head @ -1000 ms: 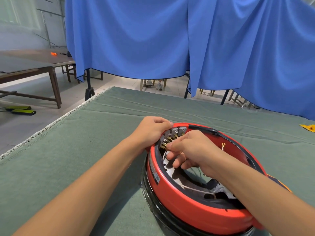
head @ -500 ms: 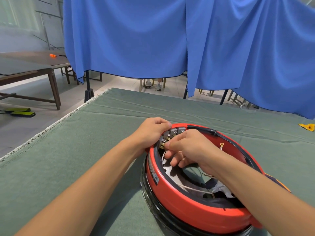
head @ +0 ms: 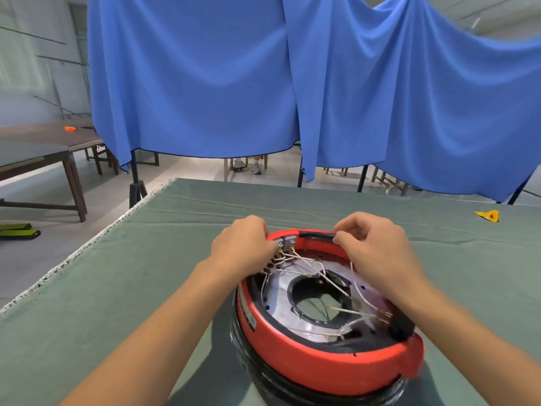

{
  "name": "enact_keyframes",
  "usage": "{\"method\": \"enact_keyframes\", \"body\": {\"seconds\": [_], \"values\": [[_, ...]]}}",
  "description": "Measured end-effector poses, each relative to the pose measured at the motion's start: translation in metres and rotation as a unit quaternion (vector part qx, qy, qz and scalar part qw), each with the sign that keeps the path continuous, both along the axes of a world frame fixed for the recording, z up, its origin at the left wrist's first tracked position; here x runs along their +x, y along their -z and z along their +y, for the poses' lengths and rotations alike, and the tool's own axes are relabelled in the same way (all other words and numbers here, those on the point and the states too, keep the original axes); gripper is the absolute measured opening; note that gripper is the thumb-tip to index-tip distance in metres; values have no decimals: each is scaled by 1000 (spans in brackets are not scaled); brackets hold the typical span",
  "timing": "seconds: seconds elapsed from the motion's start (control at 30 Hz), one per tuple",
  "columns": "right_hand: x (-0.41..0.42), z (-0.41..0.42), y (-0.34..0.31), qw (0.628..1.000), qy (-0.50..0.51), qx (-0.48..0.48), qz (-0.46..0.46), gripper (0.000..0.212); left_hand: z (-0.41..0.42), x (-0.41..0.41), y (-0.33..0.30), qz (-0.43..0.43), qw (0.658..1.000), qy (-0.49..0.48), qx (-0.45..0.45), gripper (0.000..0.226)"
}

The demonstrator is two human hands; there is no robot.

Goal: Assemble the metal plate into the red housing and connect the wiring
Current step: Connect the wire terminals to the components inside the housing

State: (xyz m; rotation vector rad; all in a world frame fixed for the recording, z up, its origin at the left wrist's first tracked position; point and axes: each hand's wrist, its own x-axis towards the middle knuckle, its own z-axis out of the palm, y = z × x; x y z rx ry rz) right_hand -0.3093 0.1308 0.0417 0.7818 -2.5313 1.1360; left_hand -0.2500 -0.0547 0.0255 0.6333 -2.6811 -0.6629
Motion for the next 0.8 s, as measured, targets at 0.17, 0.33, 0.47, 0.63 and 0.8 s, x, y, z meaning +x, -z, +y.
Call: {"method": "enact_keyframes", "body": {"seconds": [0.17,0.33,0.47,0.63,0.8], "values": [[-19,32,20,991,73,110,-34,20,9,5,-4,-5,1000,-9,-29,22],[-28,23,28,985,107,8,-136,20,29,12,-17,43,990,4,-131,28],[-31,-8,32,975,139,-2,-173,19,63,12,-28,120,986,100,-59,18],[-30,-30,33,968,68,-83,-226,9,77,3,-15,102,984,146,-24,17],[-44,-5,41,977,21,-111,-178,22,71,-2,0,81,984,155,-9,18]]}}
